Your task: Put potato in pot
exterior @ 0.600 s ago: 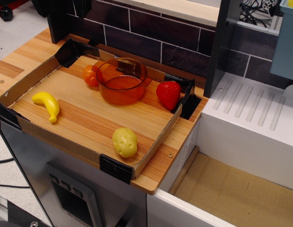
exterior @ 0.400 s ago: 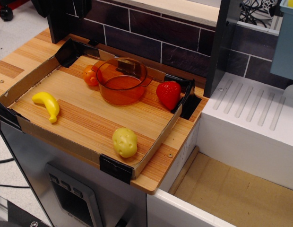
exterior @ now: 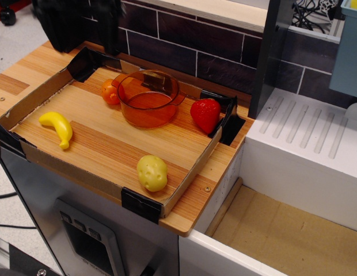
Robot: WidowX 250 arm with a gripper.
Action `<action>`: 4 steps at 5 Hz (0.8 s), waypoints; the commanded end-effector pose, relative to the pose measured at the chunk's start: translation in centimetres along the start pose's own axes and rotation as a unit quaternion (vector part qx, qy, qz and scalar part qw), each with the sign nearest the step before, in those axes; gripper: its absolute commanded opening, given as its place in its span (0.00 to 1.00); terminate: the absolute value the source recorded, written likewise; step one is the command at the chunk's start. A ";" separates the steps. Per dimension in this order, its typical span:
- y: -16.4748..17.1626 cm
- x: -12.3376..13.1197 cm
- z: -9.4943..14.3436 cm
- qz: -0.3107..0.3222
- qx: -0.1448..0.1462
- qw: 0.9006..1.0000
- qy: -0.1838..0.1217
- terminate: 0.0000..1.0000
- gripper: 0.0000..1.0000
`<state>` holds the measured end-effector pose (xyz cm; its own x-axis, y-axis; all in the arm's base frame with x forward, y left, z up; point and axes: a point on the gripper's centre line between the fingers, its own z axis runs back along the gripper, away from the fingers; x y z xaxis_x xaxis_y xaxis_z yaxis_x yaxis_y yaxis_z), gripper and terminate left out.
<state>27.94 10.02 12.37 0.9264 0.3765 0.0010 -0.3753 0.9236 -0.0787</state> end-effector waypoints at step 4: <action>-5.6 -5.5 -5.8 0.106 0.004 0.994 -0.003 0.00 1.00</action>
<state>24.33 2.45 6.24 0.8246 0.5640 -0.0431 -0.5656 0.8227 -0.0570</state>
